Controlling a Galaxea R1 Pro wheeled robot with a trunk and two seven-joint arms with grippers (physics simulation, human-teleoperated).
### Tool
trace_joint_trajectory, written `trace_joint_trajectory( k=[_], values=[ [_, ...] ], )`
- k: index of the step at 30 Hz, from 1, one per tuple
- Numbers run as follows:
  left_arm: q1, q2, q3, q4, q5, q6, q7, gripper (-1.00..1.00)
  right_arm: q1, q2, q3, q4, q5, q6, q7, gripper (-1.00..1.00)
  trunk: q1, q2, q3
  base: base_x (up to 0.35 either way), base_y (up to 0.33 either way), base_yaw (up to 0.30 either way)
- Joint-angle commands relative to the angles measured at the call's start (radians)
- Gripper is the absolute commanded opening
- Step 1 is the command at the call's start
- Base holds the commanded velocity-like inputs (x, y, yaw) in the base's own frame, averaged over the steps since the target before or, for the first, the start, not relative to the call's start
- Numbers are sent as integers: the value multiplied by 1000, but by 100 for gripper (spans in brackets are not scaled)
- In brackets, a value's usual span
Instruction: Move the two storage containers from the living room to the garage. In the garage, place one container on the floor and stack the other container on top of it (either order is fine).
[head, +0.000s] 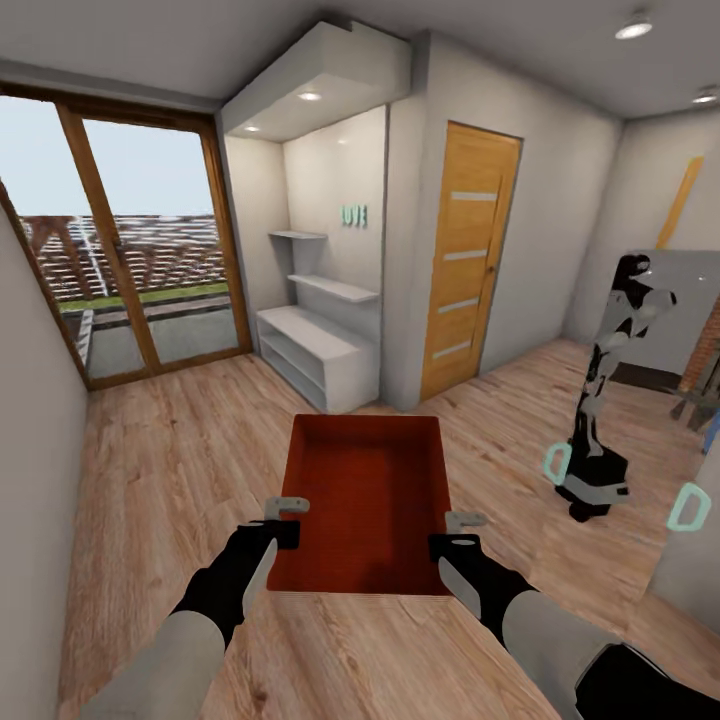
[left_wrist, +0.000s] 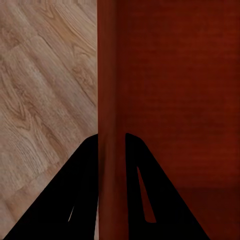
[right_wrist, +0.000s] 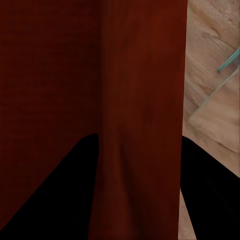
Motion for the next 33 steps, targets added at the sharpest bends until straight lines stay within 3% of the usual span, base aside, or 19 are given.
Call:
trace_joint_trajectory(
  k=[1, 33],
  values=[
    [0, 0, 3, 8, -33, 8, 33, -100, -2, 0, -18, -5, 25, -17, -7, -100, 1, -2, -2, 322, 0, 2],
    [-1, 0, 3, 8, -33, 7, 33, -100, -2, 0, -18, -5, 25, -17, -7, -100, 1, -2, -2, 322, 0, 0]
  ],
)
